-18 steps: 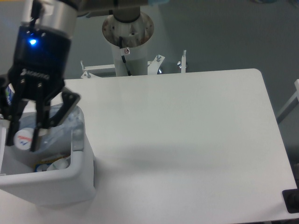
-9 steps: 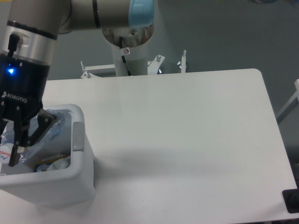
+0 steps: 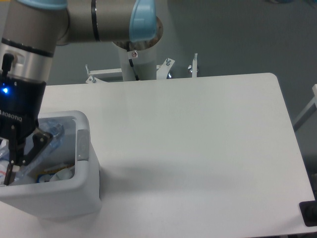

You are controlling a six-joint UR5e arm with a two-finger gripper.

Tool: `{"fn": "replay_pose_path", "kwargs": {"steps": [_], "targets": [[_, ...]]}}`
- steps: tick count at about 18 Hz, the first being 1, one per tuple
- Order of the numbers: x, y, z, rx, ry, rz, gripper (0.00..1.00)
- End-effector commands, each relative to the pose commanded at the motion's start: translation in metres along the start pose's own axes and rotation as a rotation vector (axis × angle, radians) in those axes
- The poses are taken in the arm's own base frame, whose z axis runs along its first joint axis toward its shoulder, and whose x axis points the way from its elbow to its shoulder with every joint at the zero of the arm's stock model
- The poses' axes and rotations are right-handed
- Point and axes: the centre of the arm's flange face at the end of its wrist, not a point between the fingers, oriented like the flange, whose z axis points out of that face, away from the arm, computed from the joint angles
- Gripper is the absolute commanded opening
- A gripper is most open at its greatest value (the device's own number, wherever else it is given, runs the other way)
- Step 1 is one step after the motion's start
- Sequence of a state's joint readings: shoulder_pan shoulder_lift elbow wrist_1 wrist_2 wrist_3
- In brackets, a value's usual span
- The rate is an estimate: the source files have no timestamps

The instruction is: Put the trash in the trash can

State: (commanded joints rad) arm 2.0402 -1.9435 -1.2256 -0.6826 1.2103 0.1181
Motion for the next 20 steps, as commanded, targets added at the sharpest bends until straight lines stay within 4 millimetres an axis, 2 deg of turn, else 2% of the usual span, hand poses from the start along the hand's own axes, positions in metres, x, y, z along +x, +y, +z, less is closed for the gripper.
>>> {"fn": "replay_pose_path", "kwargs": {"steps": [4, 5, 7, 8, 12, 14, 20], "targets": [[-0.002, 0.012, 0.009, -0.027, 0.003, -0.009, 0.46], [-0.003, 0.017, 0.012, -0.037, 0.003, -0.011, 0.52], [-0.003, 0.020, 0.013, -0.044, 0.004, -0.005, 0.87], [-0.003, 0.020, 0.013, -0.042, 0.002, 0.006, 0.97], [-0.004, 0.016, 0.005, -0.031, -0.004, -0.004, 1.00], [-0.012, 0.016, 0.003, -0.031, -0.023, -0.009, 1.00], [-0.072, 0.017, -0.012, -0.042, -0.215, -0.052, 1.00]]}}
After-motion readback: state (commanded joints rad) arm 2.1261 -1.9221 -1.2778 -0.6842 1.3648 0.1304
